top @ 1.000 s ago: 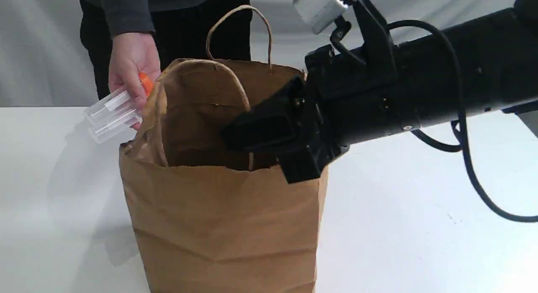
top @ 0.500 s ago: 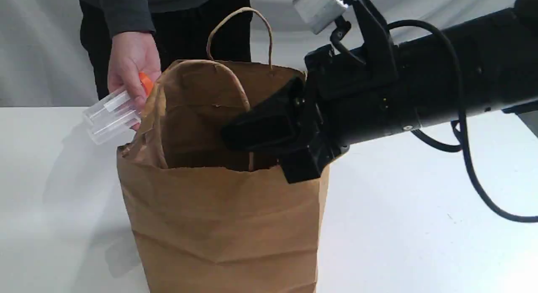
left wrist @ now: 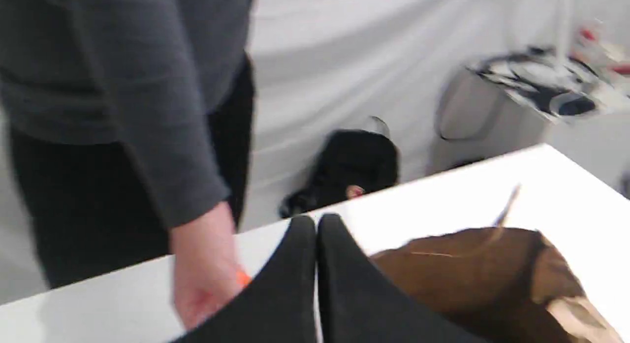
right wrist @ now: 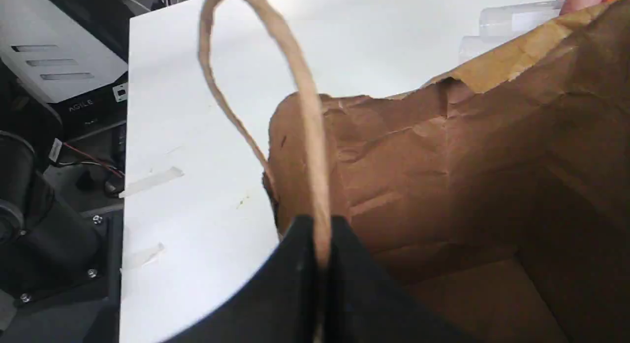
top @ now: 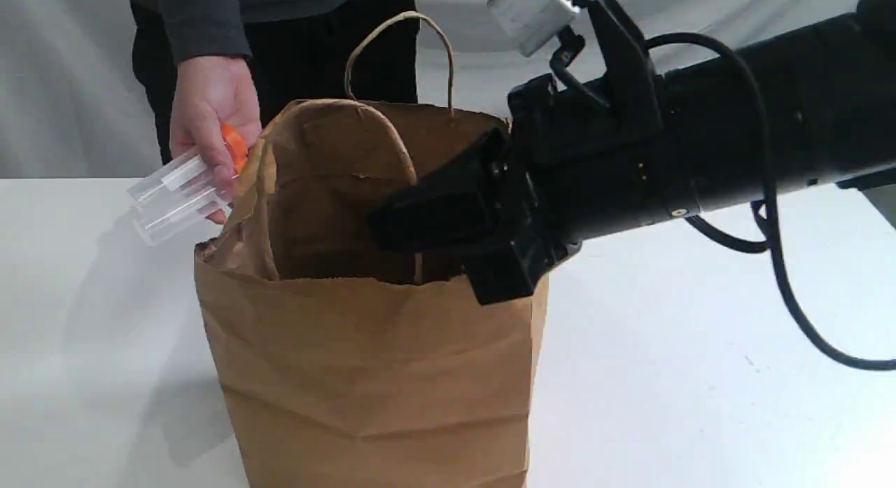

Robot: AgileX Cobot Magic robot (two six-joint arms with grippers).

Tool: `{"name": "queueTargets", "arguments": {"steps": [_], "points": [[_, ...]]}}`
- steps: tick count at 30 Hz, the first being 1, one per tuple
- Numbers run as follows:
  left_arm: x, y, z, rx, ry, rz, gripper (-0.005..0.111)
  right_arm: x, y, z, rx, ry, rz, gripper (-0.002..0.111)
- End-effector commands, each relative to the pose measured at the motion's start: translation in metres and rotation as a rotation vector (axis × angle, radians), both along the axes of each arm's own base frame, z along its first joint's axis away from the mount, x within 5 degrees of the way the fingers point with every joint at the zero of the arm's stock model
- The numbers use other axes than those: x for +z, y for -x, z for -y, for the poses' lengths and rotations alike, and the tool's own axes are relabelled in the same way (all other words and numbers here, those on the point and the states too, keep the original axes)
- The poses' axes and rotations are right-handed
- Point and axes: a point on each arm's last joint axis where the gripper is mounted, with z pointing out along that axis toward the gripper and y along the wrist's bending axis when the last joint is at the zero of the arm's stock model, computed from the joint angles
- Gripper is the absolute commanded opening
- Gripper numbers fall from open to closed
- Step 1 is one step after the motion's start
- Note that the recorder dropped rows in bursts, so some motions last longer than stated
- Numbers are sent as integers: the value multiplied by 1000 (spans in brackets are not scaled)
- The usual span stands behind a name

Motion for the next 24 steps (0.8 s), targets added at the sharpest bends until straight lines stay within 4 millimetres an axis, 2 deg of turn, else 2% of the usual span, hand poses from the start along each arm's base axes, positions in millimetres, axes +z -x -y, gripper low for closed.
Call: {"name": "queueTargets", "arguments": {"steps": [1,4,7,11,17,20,24], "points": [[-8,-34,12,-153,-26,-88,1,2,1,-1,7,-9,7,0],[-26,-65,27,-239,-96,-130,4,2,1,-1,7,-9,7,0],[-41,-84,47,-326,-180,-127,12,2,1,-1,7,-9,7,0],[-64,-107,69,-358,-320,-130,28,2,1,-1,7,-9,7,0],[-92,-122,90,-376,-435,-156,55,2,1,-1,7,-9,7,0],[-103,-126,97,-393,-484,-171,56,2,1,-1,7,-9,7,0],[-107,-129,98,-388,-490,-168,56,2,1,-1,7,-9,7,0]]}}
